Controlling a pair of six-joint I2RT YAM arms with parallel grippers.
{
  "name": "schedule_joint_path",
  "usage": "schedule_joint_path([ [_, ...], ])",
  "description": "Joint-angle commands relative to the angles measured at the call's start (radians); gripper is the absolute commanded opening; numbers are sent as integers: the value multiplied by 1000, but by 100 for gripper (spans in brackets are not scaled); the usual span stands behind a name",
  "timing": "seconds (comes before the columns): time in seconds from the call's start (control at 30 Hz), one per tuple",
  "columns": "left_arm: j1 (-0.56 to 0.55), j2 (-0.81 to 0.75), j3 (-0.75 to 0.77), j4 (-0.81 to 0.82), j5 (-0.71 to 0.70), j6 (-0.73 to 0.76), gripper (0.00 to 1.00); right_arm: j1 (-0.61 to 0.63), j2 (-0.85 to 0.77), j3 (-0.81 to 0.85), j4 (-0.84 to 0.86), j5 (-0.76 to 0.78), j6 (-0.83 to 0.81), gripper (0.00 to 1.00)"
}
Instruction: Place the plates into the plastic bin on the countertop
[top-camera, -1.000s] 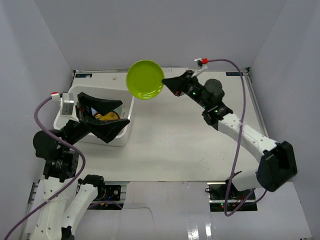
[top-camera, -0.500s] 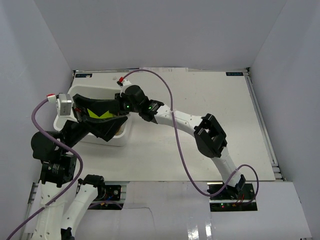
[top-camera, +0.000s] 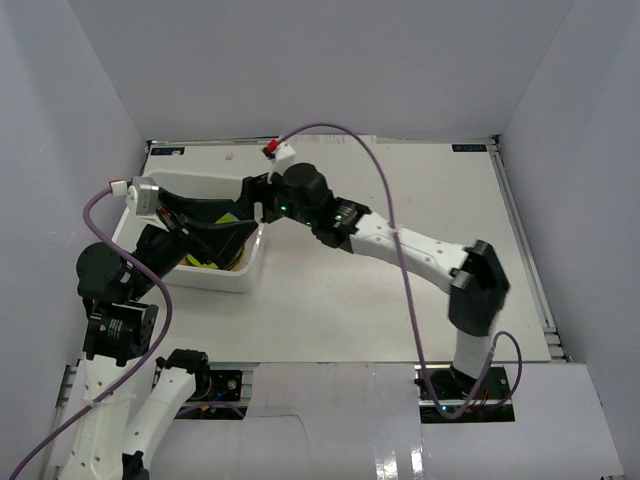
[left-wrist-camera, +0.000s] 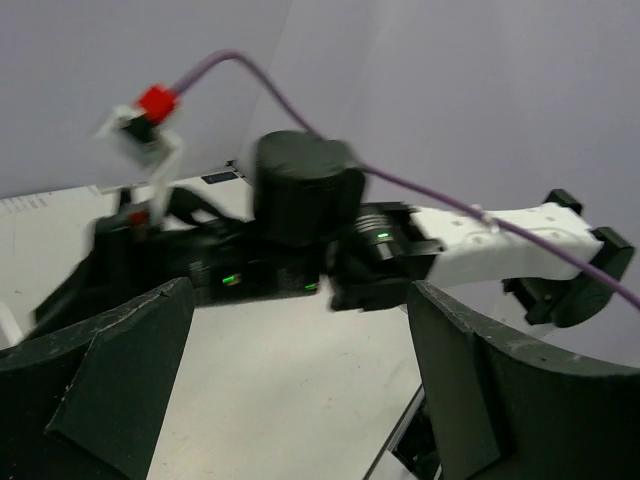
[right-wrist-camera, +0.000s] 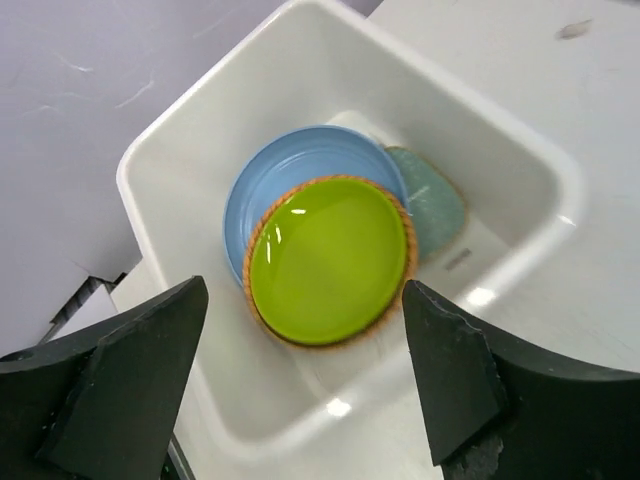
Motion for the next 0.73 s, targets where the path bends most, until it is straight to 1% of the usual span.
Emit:
schedule_joint_path([
  [0.0, -2, 0, 17, -18, -1, -7, 98, -9, -300, -229, 135, 138, -130, 85],
  [0.03, -2, -1, 13, -19, 5, -8, 98, -11, -359, -305, 154, 166, -146, 94],
  [0.07, -2, -6, 9, -22, 13, -8, 98, -12, -489, -383, 186, 200, -161, 96],
  [0.1, -2, -10, -4, -22, 23, -5, 98, -14, -559, -534, 195, 281, -179, 90],
  [0.17, -2, -29, -24, -24, 59, 7, 98, -14, -697, -679, 205, 373, -224, 90],
  [0.2, -2, -35, -33, -31, 59, 9, 98, -14, -843, -807, 203, 469, -224, 90],
  [0.23, -2, -47, -53, -50, 62, 10, 98, -14, -918, -866, 200, 516, -216, 90],
  [0.27, -2, -50, -61, -59, 66, 13, 98, -14, -1072, -916, 189, 553, -204, 90],
  [0.3, -2, -56, -67, -71, 66, 15, 98, -14, -1152, -959, 142, 591, -203, 90],
  [0.33, -2, -59, -78, -86, 75, 16, 98, -12, -1229, -1032, 119, 599, -195, 90],
  [0.37, -2, -69, -87, -91, 79, 15, 98, -14, -1380, -1065, 93, 599, -178, 90],
  [0.4, -2, -72, -96, -93, 79, -3, 98, -14, -1453, -1095, 44, 607, -145, 90],
  [0.43, -2, -73, -112, -94, 74, -14, 98, -14, -1518, -1164, 27, 599, -76, 90],
  [0.47, -2, -79, -119, -94, 71, -20, 98, -14, -1634, -1196, 16, 594, -51, 90],
  [0.53, -2, -79, -139, -93, 79, -19, 98, -14, -1761, -1276, 5, 567, -32, 90],
  [0.57, -2, -76, -147, -94, 100, -13, 98, -14, -1786, -1293, 5, 568, -34, 90],
  [0.63, -2, -73, -161, -96, 132, -7, 98, -14, -1816, -1303, 8, 578, -41, 90],
  [0.7, -2, -70, -158, -93, 146, -20, 98, -14, -1799, -1254, 2, 590, -80, 90],
])
